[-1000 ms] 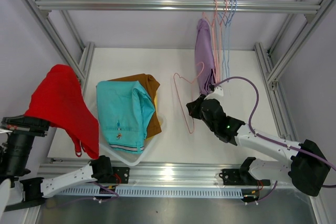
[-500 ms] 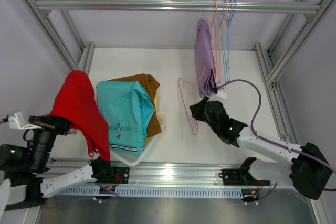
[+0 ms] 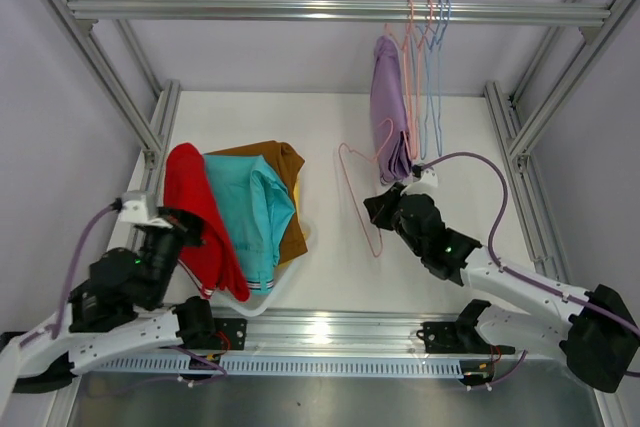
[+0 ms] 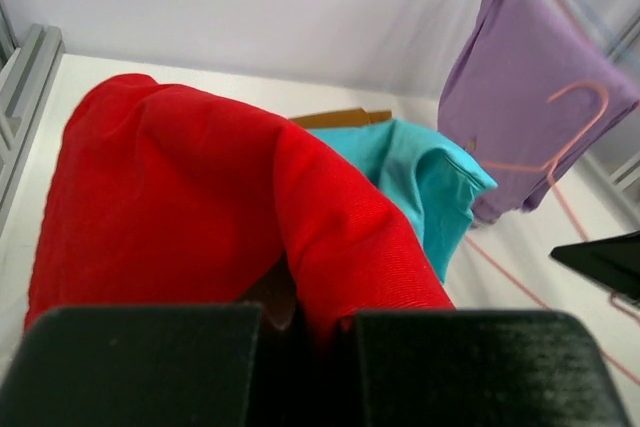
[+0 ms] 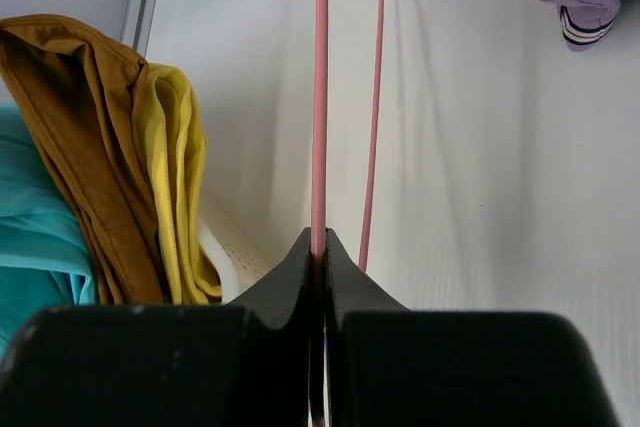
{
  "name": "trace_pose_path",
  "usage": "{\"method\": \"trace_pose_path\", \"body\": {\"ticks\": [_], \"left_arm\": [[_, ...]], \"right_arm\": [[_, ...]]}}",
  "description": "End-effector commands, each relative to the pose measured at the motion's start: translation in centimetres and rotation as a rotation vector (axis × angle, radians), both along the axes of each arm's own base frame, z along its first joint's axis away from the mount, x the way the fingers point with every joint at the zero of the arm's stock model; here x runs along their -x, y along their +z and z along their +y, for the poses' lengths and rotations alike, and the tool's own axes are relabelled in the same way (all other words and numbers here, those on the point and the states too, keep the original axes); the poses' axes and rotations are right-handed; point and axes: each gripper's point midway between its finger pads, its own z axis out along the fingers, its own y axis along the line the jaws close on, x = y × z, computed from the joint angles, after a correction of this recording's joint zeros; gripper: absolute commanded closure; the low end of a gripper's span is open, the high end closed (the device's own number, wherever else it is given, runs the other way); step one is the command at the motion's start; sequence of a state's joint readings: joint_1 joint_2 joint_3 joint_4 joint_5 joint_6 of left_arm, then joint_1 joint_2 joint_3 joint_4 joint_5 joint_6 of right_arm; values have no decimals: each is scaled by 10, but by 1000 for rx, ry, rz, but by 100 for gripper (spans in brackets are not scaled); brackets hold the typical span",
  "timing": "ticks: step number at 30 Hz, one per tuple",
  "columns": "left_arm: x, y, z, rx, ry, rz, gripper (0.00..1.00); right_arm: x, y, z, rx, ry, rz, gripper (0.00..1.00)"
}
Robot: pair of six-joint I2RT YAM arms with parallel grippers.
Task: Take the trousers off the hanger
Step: Place the trousers in the bin.
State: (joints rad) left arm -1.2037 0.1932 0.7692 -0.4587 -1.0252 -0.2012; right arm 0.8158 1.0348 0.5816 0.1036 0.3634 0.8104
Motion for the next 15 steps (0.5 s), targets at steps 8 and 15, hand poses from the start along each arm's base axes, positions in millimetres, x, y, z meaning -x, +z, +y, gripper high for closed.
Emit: {"method": "trace_pose_path", "body": {"ticks": [8,15], "left_arm": [[-50,-19,-77,15,88,81,99],[-88,-72,-111,9,44,172,99]], "right_arm": [[15,28,-10,-47,41,-83,100],[28,26,-26,-34,42,-90,100]]}}
